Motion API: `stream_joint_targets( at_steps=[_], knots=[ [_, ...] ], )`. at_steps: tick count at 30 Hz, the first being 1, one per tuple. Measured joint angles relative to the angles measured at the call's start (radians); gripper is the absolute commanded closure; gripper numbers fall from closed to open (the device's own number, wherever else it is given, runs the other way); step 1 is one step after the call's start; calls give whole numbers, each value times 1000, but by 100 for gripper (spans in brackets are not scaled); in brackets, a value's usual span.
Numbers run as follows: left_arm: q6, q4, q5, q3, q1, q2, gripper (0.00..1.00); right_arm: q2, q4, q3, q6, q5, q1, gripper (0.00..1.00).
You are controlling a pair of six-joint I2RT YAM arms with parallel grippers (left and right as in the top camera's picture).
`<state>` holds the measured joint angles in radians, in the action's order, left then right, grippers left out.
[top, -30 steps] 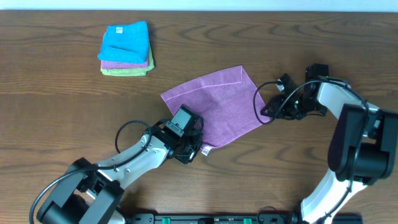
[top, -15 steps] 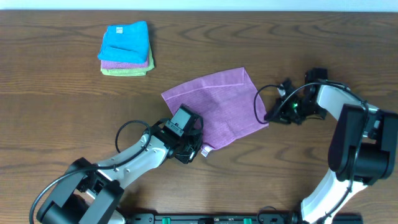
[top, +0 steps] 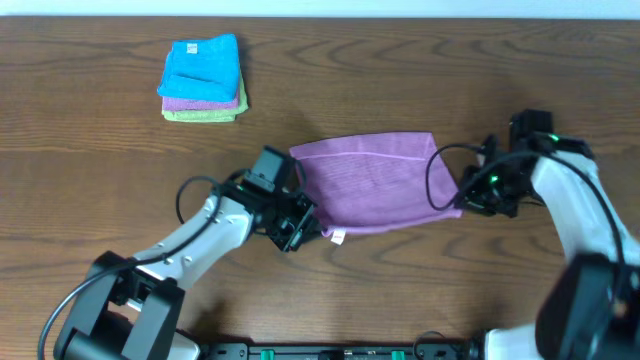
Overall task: Fold the cloth
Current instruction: 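Lift the cloth with both grippers and stretch it apart sideways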
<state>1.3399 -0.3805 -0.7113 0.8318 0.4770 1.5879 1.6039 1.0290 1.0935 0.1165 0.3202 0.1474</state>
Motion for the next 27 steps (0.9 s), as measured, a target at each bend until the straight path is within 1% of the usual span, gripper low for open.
stream_joint_targets(
  at_steps=[2,5,9,12,19,22,27],
  knots=[
    [-35,-37,-33,33,-25,0,94,-72,2,0,18,-7,0,98],
    [-86,-109,-85,94,-62,0,94,-132,7,0,45,-14,0,98],
    [-143,-196,-137,175,-105,0,94,-164,1,0,83,-22,-11,98],
    [-190,-257,-154,267,-137,0,94,-172,-54,0,105,-14,-40,98],
    [-245,-297,-154,430,-190,0,94,-173,-200,3,140,26,-99,98],
    [-258,-309,-154,472,-216,0,94,-172,-211,37,162,23,-101,98],
    [-272,-319,-154,489,-235,0,94,-173,-174,178,173,11,-101,98]
  ],
)
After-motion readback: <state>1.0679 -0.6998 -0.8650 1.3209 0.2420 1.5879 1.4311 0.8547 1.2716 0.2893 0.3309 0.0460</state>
